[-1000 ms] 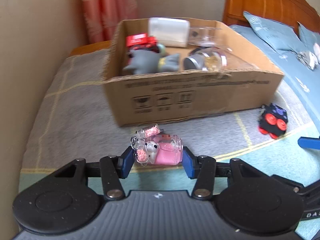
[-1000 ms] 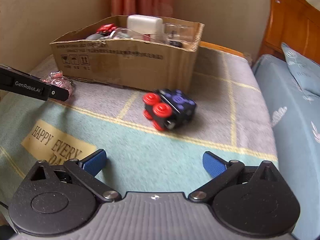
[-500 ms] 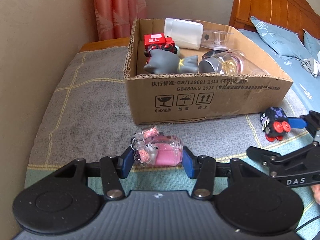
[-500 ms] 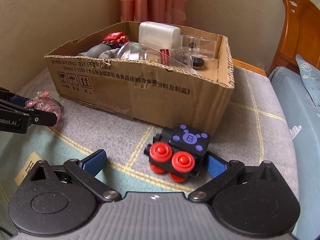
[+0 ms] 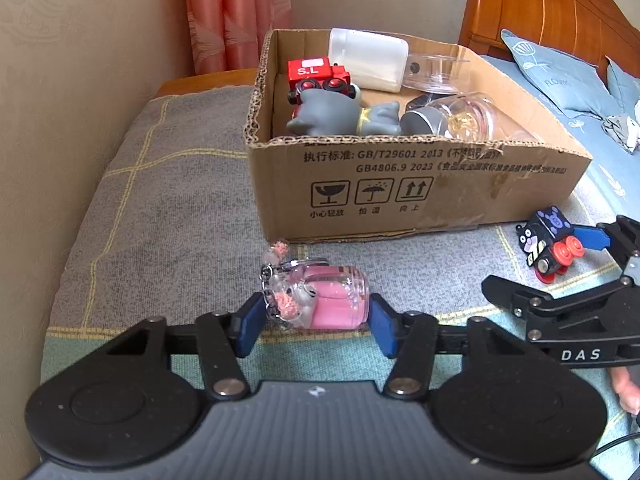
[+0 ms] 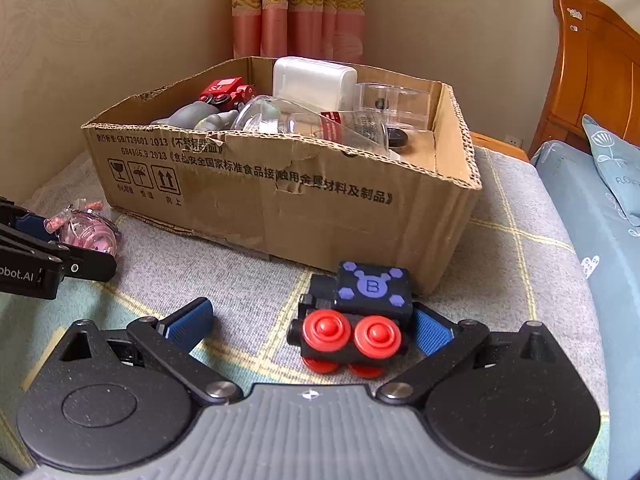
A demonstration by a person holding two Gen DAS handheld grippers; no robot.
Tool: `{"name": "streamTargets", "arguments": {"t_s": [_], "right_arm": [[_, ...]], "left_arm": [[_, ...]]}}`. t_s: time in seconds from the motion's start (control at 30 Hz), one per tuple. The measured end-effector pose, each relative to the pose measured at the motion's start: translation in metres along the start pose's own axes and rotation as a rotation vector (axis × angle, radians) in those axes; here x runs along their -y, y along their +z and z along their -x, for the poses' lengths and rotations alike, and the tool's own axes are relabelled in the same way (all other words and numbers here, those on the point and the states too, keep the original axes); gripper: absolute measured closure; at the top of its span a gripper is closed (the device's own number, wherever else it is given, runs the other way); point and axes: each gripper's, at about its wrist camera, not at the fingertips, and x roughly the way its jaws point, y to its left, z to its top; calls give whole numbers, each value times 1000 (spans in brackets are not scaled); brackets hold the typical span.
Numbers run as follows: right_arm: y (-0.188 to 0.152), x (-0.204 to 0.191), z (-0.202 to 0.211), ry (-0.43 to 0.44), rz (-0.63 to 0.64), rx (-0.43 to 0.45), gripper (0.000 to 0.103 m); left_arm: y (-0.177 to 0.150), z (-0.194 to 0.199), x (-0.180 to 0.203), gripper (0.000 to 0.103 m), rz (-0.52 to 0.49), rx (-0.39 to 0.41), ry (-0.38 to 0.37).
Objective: Organize rigid objects
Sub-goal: 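Close the right gripper on the black cube toy with red wheels while the left holds the bottle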
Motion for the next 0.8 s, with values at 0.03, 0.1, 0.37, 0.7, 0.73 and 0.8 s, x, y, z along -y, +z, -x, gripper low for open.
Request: {"name": "streamTargets", "arguments": {"t_s": [0.03, 0.1, 0.37, 0.7, 0.73, 0.8], "right_arm": [[0, 0, 0, 0, 1, 1, 0], [1, 1, -1, 2, 1, -5, 0], [6, 0, -3, 2, 0, -34, 0], [13, 0, -1, -17, -5, -47, 19], [13, 0, 0, -22, -5, -46, 23], [16, 2, 1, -35, -7, -48, 33]], "left_arm": [[0, 0, 0, 44, 0, -1, 2], [-1, 0, 0, 41, -1, -1, 4], [-3, -2, -1, 24, 15, -10, 2], [-4, -3, -1, 21, 19, -9, 8], [-3, -2, -2, 22, 21, -10, 7], [-3, -2, -2, 26, 31, -12, 6]]}}
